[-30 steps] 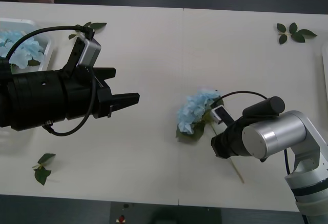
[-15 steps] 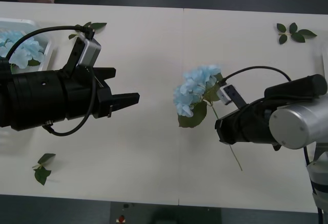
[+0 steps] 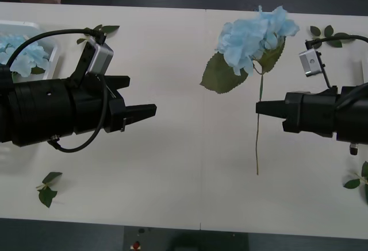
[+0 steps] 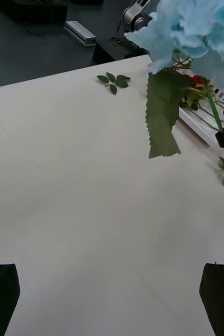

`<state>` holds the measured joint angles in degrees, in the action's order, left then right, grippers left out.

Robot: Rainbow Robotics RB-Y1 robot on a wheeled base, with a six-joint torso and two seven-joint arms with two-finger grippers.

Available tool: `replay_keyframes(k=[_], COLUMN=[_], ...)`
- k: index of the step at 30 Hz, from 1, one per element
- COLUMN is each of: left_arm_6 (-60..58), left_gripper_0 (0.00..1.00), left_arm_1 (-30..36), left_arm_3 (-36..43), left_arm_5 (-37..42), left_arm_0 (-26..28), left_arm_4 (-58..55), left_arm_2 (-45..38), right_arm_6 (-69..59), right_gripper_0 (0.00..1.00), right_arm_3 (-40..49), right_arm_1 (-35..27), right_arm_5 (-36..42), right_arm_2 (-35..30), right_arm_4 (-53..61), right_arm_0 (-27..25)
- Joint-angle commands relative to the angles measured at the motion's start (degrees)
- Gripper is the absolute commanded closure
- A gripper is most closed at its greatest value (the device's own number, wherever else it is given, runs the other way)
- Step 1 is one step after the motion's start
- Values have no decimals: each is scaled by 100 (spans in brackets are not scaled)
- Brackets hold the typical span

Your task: Put the red flowers into the right box and the blue flowers into the left box

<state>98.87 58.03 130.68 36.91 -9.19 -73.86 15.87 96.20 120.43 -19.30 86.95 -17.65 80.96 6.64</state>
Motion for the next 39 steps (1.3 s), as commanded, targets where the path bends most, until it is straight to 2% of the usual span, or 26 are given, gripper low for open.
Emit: replay_keyframes(k=[1, 7, 14, 18, 22, 27, 39], left_arm_6=[150, 150, 115, 36, -307, -949, -2065], left_gripper_0=[0, 0, 0, 0, 0, 0, 0], left_arm_1=[-64, -64, -275, -231, -222, -222, -636], left_arm_3=[71, 71, 10, 1, -16, 10, 19], left_arm_5=[-52, -52, -79, 88, 747, 1117, 756], left_arm_0=[66, 66, 154, 119, 84, -101, -830], left_arm_4=[-6, -6, -120, -1060, -2133, -2511, -2388], left_arm_2=[-93, -93, -5, -322, -893, -1086, 100], right_arm_6=[-330, -444, -427, -435, -356, -312, -312], right_gripper_0=[100, 100, 100, 100, 100, 100, 100], right_arm_3=[-618, -1400, -1743, -1743, -1743, -1743, -1743], right_arm_1=[-92, -57, -4, 5, 5, 5, 5], right_arm_5=[32, -3, -143, -231, -258, -258, -258], right_arm_2=[95, 324, 605, 719, 763, 798, 798], right_arm_4=[1071, 1994, 2152, 2143, 2143, 2161, 2161], right_arm_0=[584, 1402, 2105, 2412, 2544, 2553, 2553])
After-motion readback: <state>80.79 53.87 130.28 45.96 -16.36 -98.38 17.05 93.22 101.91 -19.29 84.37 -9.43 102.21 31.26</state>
